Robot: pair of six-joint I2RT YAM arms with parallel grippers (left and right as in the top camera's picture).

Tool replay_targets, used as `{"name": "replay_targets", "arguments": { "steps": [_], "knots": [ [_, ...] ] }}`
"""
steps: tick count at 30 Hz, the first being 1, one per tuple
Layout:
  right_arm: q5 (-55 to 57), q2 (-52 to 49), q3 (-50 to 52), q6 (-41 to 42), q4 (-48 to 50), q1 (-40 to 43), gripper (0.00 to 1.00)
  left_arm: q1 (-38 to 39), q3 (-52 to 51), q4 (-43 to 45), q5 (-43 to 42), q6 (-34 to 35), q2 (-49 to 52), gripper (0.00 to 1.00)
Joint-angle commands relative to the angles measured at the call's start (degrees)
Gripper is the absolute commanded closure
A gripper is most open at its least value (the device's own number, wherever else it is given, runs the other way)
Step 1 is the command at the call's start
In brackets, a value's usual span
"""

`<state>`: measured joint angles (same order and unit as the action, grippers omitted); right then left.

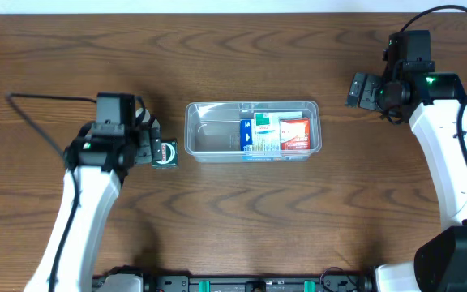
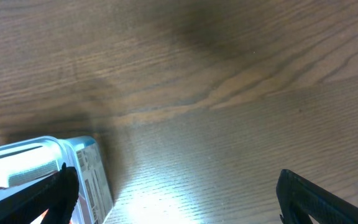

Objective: Pack container
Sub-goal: 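Reach the left gripper forward over the green Zam-Buk tin, then lower the left gripper around the Zam-Buk tin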

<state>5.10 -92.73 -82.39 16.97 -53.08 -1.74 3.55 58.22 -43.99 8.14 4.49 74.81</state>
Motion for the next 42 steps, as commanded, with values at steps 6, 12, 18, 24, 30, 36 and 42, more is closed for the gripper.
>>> {"name": "replay_targets", "arguments": {
  "steps": [6, 12, 18, 24, 30, 36, 42],
  "knots": [
    [0.5, -0.2, -0.5, 0.3, -0.1, 0.1, 0.01, 0.0, 0.6, 4.2, -6.6, 0.5, 10.6, 0.02],
    [0.5, -0.2, -0.5, 0.3, -0.1, 0.1, 0.01, 0.0, 0.3, 5.6, -9.3, 0.5, 13.4, 0.02],
    [0.5, -0.2, -0.5, 0.3, -0.1, 0.1, 0.01, 0.0, -1.5, 8.2, -10.1, 0.5, 13.9, 0.02],
    [0.5, -0.2, -0.5, 0.4, -0.1, 0.1, 0.01, 0.0, -5.6, 12.0, -13.6, 0.7, 13.9, 0.02],
    [0.5, -0.2, -0.5, 0.4, -0.1, 0.1, 0.01, 0.0, -8.5, 13.3, -13.6, 0.7, 13.9, 0.02],
    [0.5, -0.2, -0.5, 0.3, -0.1, 0.1, 0.01, 0.0, -9.6, 16.0, -13.5, 0.7, 13.9, 0.02],
    [0.5, -0.2, -0.5, 0.3, -0.1, 0.1, 0.01, 0.0, -12.8, 19.7, -13.6, 1.0, 13.9, 0.02]
  ]
}}
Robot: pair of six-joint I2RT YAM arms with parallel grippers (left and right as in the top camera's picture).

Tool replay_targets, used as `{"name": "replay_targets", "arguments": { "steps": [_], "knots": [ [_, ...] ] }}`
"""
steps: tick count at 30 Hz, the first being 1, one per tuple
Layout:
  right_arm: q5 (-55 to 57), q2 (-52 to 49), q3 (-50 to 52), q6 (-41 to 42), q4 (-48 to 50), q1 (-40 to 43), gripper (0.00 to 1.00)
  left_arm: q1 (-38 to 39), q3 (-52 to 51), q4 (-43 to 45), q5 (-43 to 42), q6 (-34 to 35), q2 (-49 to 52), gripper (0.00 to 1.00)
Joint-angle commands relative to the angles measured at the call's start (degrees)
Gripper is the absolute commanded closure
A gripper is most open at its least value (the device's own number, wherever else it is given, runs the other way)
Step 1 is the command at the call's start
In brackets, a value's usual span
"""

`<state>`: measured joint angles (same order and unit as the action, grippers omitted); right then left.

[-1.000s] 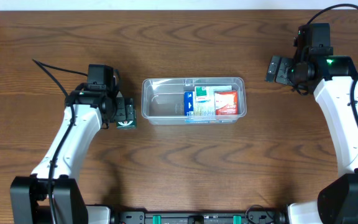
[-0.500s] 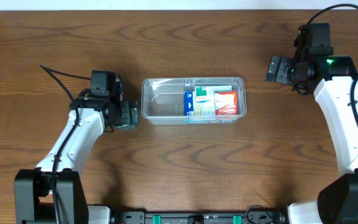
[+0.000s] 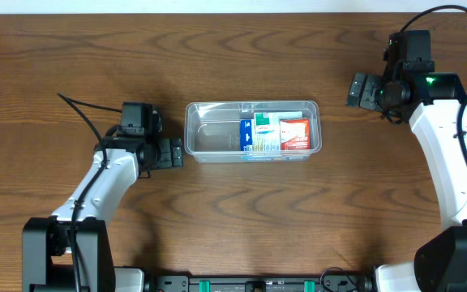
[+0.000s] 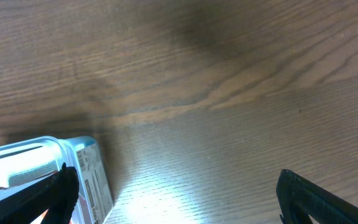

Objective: Pack container
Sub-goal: 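Lower the left gripper around the Zam-Buk tin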

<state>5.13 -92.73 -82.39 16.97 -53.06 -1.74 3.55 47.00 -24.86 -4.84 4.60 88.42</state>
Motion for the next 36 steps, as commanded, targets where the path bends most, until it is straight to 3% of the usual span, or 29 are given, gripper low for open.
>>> {"name": "replay_targets", "arguments": {
  "steps": [1, 11, 36],
  "knots": [
    [0.5, -0.2, -0.5, 0.3, -0.1, 0.1, 0.01, 0.0, -1.9, 1.0, -0.6, 1.3, 0.3, 0.02],
    [0.5, -0.2, -0.5, 0.3, -0.1, 0.1, 0.01, 0.0, -4.5, 5.5, -0.5, 2.6, 0.3, 0.02],
    [0.5, -0.2, -0.5, 0.3, -0.1, 0.1, 0.01, 0.0, -4.6, 6.6, 1.4, 2.6, 4.0, 0.02]
  ]
}}
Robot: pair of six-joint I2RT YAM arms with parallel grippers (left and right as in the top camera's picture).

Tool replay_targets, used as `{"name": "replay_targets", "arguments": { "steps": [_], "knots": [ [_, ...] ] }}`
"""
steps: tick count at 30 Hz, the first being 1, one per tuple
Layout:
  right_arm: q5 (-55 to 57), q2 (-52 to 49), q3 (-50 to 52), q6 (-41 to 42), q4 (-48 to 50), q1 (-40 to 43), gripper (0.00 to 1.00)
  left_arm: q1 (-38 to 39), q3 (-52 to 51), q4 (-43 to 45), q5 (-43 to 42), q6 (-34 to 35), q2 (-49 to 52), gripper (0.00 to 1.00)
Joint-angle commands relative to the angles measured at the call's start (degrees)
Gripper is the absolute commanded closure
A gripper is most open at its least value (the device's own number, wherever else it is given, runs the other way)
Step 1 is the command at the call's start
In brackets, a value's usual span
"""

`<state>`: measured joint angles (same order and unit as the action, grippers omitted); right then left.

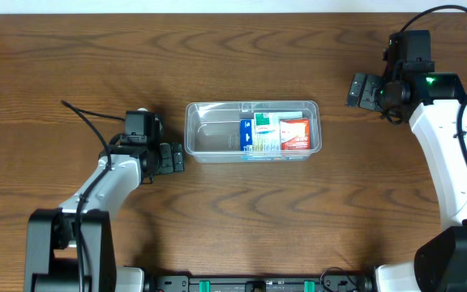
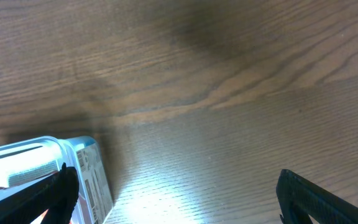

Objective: Pack container
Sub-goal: 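Lower the left gripper around the Zam-Buk tin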

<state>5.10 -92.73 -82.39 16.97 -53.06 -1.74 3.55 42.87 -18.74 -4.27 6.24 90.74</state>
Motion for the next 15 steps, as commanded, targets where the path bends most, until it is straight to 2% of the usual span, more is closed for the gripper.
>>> {"name": "replay_targets", "arguments": {
  "steps": [1, 15],
  "knots": [
    [0.5, -0.2, -0.5, 0.3, -0.1, 0.1, 0.01, 0.0, -0.4, 0.8, 0.9, 0.9, 2.2, 0.02],
    [0.5, -0.2, -0.5, 0.3, -0.1, 0.1, 0.01, 0.0, -0.4, 4.9, 0.8, 1.0, 4.6, 0.01]
  ]
}}
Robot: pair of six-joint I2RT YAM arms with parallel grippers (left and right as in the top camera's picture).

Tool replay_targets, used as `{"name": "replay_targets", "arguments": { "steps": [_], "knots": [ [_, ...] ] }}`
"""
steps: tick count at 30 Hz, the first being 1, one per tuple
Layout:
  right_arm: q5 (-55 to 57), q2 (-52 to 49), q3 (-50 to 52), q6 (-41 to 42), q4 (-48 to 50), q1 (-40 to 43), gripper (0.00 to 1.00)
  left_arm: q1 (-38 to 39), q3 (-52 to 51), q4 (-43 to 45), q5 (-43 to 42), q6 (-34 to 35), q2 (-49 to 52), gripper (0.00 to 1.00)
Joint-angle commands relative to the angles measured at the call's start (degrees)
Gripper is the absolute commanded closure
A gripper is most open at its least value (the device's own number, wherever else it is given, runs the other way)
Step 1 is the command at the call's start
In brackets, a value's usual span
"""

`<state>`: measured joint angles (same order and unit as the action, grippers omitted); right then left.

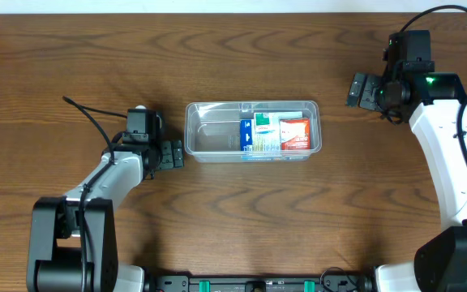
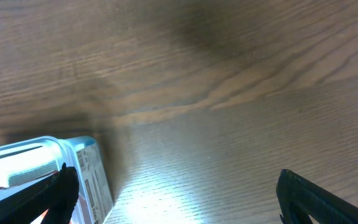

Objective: Pack container
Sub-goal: 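Lower the left gripper around the Zam-Buk tin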

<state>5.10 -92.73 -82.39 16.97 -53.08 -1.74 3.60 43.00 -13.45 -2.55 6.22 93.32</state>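
Note:
A clear plastic container [image 1: 252, 130] lies in the middle of the table. Its right half holds a blue-and-white box [image 1: 246, 134], a green-and-white box [image 1: 266, 131] and a red box [image 1: 295, 133]; its left half is bare. My left gripper [image 1: 173, 154] sits low just off the container's left end, pointing at it. Its fingers look dark, and whether they hold anything is hidden. My right gripper [image 1: 362, 89] hovers right of the container. In the wrist view the right gripper [image 2: 179, 199] stands wide open over bare wood, with the container's corner [image 2: 73, 162] beside the left finger.
A black cable [image 1: 87, 118] loops out behind the left arm. The brown wooden table [image 1: 242, 219] stretches all round the container. The right arm's white link [image 1: 452, 162] runs down the right side.
My left gripper has shifted very slightly toward the container's left end, and the arm's elbow has drawn in a little. The right arm and the boxes are unchanged.
At first my left gripper held a small dark item with a pale round mark, a short way left of the container. Later it lay lower and nearer the container, the item no longer showing. It now sits by the left wall. The right gripper stayed open and still.

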Motion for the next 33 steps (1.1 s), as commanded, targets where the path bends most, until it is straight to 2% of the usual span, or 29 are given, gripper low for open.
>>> {"name": "replay_targets", "arguments": {
  "steps": [1, 4, 5, 16, 20, 25, 33],
  "knots": [
    [0.5, -0.2, -0.5, 0.3, -0.1, 0.1, 0.01, 0.0, -0.6, -0.4, -0.9, 1.0, 2.1, 0.03],
    [0.5, -0.2, -0.5, 0.3, -0.1, 0.1, 0.01, 0.0, -0.6, -0.7, -0.9, 1.2, 2.1, 0.20],
    [0.5, -0.2, -0.5, 0.3, -0.1, 0.1, 0.01, 0.0, -0.6, -0.8, -0.9, 1.6, 2.1, 0.23],
    [0.5, -0.2, -0.5, 0.3, -0.1, 0.1, 0.01, 0.0, -0.4, -2.5, -0.9, 4.2, 2.0, 0.25],
    [0.5, -0.2, -0.5, 0.3, -0.1, 0.1, 0.01, 0.0, -0.3, -3.5, -1.3, 4.6, 0.6, 0.30],
    [0.5, -0.2, -0.5, 0.3, -0.1, 0.1, 0.01, 0.0, -0.3, -4.7, -1.3, 4.7, -3.1, 0.34],
    [0.5, -0.2, -0.5, 0.3, -0.1, 0.1, 0.01, 0.0, -0.3, -8.1, -1.3, 4.7, -12.1, 0.34]
  ]
}}
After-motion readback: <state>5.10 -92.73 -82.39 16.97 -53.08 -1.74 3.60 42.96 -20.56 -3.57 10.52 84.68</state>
